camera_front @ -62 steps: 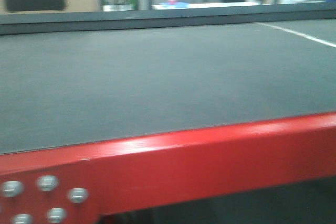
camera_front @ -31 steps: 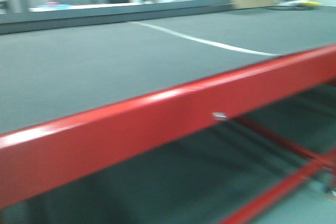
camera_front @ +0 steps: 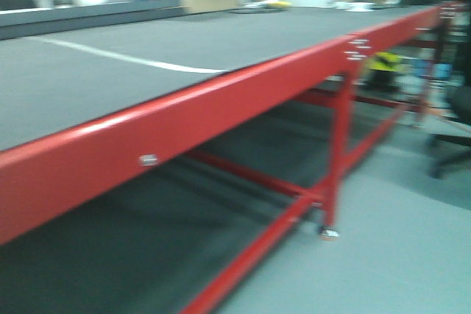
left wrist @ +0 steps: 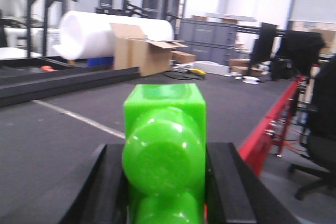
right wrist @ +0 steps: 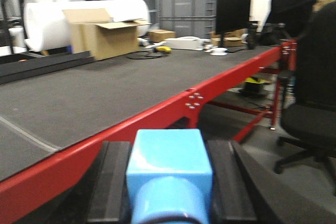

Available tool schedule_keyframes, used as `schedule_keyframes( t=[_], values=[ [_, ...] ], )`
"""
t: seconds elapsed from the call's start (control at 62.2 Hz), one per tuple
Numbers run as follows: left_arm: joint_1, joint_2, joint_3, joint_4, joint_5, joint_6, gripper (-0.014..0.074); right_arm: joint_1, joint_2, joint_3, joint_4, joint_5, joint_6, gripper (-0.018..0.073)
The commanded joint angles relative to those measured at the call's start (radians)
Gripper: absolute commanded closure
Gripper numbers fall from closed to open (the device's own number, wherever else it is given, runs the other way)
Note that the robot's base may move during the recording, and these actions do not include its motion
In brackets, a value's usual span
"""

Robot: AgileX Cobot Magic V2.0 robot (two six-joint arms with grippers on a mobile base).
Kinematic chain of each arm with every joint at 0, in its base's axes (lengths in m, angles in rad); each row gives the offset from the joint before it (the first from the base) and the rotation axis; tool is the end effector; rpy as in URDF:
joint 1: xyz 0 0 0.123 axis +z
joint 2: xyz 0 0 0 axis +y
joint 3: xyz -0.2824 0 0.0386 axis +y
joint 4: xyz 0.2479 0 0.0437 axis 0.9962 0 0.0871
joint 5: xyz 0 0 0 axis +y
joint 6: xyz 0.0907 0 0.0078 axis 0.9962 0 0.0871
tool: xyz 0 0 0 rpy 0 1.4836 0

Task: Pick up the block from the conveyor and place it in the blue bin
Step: 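Drive the base to the shelf of blue bins holding both blocks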

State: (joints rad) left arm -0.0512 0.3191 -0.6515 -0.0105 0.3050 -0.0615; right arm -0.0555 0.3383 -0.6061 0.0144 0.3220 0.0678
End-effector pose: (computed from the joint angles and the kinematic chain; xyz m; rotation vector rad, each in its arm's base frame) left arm 0.0544 -0.0031 0.3807 -0.0122 1.4569 -0.1025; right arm 0.0648 -0.0032 0.3638 0.1016 1.5345 0.0241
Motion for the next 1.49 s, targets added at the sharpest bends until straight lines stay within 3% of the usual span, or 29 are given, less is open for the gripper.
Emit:
schedule_keyframes(
  t=[0.0,1.479],
  values=[
    [-0.006,-0.005,0.002,-0.006,-0.016,-0.002,0.0707,-0.002,-0.003,0.004,-0.001,-0.025,-0.007,0.0721],
    [-0.006,-0.005,0.002,-0.006,-0.016,-0.002,0.0707,-0.002,-0.003,0.004,-0.001,-0.025,-0.007,0.0721]
  ],
)
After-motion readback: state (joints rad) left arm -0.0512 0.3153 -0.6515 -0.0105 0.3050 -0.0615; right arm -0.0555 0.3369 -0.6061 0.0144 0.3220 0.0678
